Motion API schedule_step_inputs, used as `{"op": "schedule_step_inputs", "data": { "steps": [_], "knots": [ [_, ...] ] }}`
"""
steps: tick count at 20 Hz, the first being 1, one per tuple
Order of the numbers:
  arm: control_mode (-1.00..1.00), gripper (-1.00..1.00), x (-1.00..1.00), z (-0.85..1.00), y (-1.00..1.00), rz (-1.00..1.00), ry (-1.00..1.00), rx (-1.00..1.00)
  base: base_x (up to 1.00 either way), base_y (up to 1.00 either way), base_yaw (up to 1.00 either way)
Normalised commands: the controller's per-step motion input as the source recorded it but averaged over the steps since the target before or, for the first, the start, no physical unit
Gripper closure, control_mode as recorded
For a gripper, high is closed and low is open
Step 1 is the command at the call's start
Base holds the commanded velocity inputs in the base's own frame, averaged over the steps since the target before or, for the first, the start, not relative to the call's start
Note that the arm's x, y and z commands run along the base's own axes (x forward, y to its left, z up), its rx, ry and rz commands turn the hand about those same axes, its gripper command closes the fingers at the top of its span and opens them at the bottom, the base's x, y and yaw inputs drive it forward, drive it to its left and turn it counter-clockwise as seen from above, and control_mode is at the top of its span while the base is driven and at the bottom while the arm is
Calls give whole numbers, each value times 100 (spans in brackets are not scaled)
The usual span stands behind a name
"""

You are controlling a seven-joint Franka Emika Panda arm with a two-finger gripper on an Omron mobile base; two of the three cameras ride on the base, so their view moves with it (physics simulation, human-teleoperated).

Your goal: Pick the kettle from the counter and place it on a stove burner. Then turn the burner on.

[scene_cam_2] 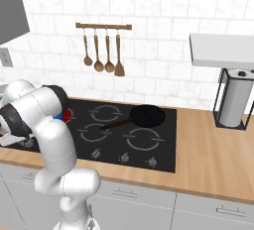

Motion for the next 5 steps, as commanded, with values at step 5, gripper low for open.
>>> {"op": "schedule_step_inputs", "data": {
  "steps": [5],
  "knots": [
    [-100,100,-13,0,0,16,-12,0,0,0,0]
  ]
}}
